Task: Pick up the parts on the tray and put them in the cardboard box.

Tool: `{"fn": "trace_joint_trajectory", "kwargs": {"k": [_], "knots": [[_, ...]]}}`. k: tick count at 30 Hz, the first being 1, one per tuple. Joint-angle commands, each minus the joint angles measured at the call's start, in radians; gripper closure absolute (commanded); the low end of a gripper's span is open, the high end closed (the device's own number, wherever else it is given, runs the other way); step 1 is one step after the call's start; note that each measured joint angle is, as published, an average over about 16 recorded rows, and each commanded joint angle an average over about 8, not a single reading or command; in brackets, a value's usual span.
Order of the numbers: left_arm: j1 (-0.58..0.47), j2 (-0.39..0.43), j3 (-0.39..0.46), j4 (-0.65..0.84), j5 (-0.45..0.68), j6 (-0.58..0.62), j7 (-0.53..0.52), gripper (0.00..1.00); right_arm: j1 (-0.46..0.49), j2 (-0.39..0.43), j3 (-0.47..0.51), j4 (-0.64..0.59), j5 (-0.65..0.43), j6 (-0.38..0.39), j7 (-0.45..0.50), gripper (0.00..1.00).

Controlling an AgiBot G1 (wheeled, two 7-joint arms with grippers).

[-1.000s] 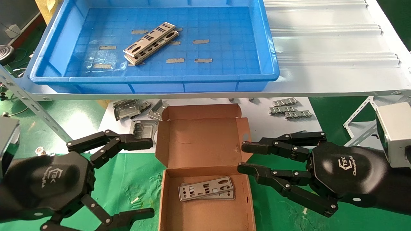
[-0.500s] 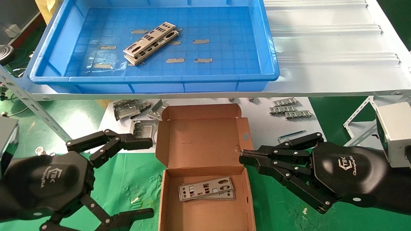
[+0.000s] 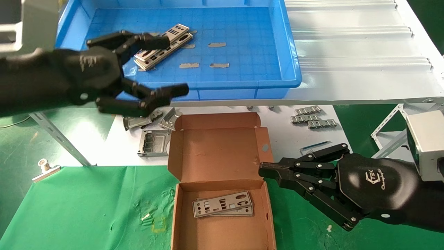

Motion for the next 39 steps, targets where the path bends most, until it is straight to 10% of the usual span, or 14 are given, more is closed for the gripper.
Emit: {"fn": "trace_joint_trajectory", "kwargs": {"k": [1,24,33,39], "knots": [[-0.07,0.043,0.022,0.072,0.053,-0.021,0.004,0.0,0.0,0.0,0.0,0.0,0.0,0.0,0.0,1.0],[-0.438,0.341,0.125,0.898,0.255,-0.216,0.154,0.0,0.0,0.0,0.0,0.0,0.0,0.0,0.0,1.0],[-0.455,0.386,0.136,0.982,0.277,-0.31,0.172,0.0,0.0,0.0,0.0,0.0,0.0,0.0,0.0,0.02],[-0.454,0.391,0.136,1.004,0.275,-0.285,0.178,0.0,0.0,0.0,0.0,0.0,0.0,0.0,0.0,0.0]]}}
